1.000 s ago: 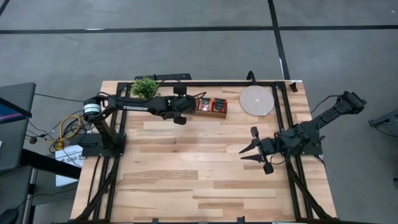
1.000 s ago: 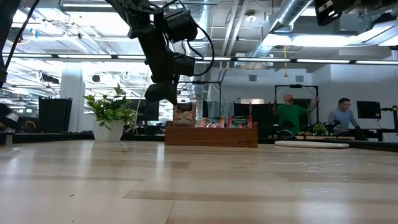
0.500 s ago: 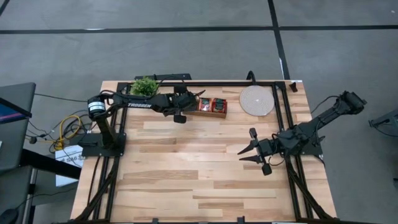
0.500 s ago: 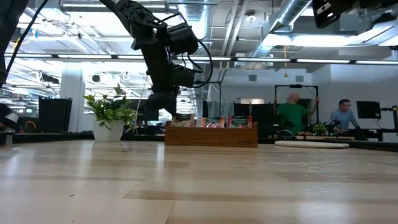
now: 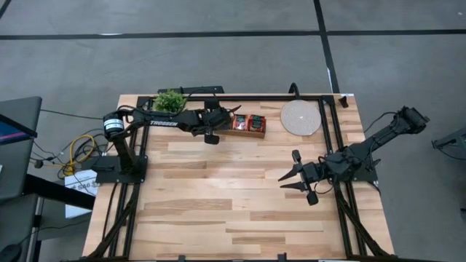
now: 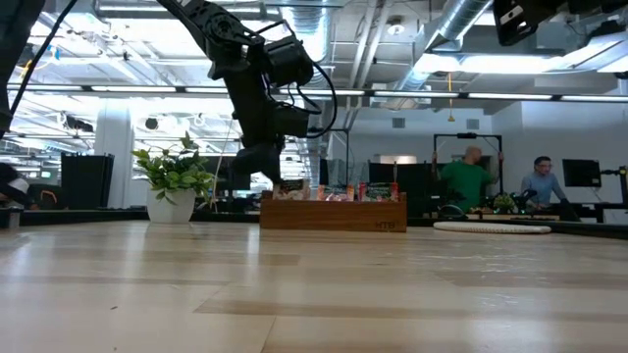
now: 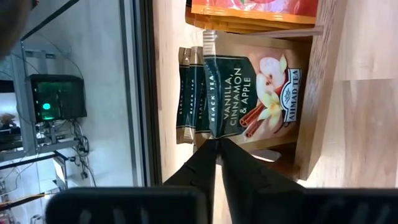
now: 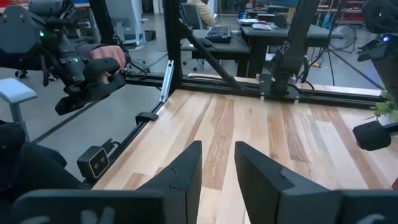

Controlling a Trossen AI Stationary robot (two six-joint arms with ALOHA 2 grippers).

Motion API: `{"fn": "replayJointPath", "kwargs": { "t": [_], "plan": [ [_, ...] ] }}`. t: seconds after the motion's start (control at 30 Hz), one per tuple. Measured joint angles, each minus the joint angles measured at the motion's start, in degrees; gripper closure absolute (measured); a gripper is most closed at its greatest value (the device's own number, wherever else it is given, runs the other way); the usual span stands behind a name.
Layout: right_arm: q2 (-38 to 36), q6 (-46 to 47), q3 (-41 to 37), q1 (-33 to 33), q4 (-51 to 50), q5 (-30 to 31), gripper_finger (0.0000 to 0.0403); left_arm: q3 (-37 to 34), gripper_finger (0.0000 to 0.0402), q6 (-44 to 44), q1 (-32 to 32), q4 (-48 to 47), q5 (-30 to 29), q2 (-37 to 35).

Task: Pick & Place Tea
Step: Put the brown tea bag into the left section of the wooden organizer, then adjust the brown tea bags in the left section of the wooden organizer

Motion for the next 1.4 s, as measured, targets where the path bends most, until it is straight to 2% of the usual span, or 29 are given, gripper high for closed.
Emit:
{"fn": "replayJointPath", "kwargs": {
  "t": [0.27,0.43,0.67,0.9,0.97,1.13,1.4],
  "plan": [
    [0.02,0.00,0.00,0.00,0.00,-0.02,0.0313,0.01,0.0327,1.64,0.02,-0.01,-0.60,0.00],
    [0.02,0.01,0.00,0.00,0.00,-0.01,0.0313,0.02,0.0300,3.82,0.02,0.28,-4.07,0.00],
    [0.02,0.07,0.00,0.00,0.00,0.00,0.0313,0.07,0.0286,5.97,-0.02,3.41,-10.38,0.00],
    [0.00,0.07,0.00,0.00,-0.06,0.00,0.0313,2.30,0.0286,5.43,-1.71,3.77,-11.30,0.00],
    [0.00,0.07,0.02,0.00,-0.07,0.00,0.0313,3.30,0.0286,4.58,-2.38,5.11,-9.50,0.00],
    [0.01,0.40,0.02,0.02,-0.09,-0.14,0.0313,3.74,0.0287,1.09,-2.65,7.13,1.71,0.00],
    [0.01,0.59,0.07,0.50,-0.13,-0.92,0.0313,3.71,0.0287,-4.16,-1.11,5.27,8.07,1.15]
  ]
}}
